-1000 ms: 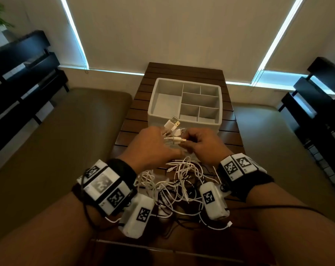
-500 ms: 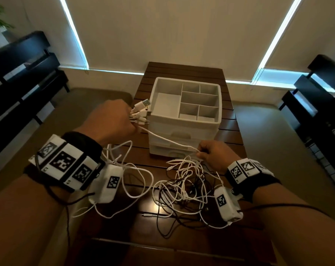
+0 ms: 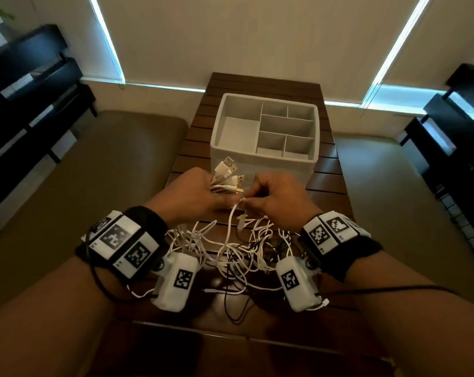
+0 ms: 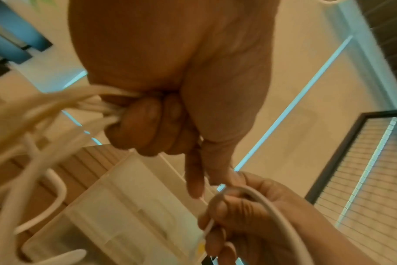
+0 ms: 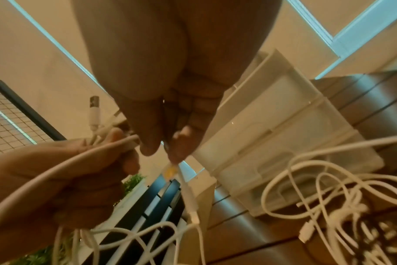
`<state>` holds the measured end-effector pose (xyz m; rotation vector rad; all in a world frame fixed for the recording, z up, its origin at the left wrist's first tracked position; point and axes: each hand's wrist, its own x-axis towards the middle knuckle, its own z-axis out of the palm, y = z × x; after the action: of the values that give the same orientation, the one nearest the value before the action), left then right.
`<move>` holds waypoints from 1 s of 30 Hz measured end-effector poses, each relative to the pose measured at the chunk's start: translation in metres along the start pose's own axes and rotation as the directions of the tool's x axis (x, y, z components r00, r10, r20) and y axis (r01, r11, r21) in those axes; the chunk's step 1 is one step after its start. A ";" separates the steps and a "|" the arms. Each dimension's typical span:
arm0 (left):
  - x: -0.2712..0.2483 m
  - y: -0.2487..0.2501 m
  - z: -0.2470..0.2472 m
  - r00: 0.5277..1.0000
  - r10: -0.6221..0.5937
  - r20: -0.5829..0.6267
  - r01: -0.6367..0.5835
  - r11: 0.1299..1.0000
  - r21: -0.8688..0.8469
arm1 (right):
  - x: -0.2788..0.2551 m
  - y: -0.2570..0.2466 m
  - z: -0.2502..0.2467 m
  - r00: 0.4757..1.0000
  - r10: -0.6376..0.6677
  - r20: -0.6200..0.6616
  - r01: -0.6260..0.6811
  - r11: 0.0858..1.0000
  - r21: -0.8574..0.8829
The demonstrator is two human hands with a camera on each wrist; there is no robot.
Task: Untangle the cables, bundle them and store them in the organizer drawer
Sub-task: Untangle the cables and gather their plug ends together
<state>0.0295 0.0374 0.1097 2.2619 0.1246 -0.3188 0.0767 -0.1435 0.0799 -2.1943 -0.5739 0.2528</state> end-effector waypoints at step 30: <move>-0.009 -0.058 0.087 0.970 -0.127 0.208 0.064 0.957 0.283 | -0.130 0.166 -0.010 0.406 0.914 -0.010 -0.914 0.406 -0.016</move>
<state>-0.0065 0.0095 0.0148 2.4775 0.0759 -0.6778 0.0186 -0.3043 -0.0446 -2.3018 0.7584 0.8271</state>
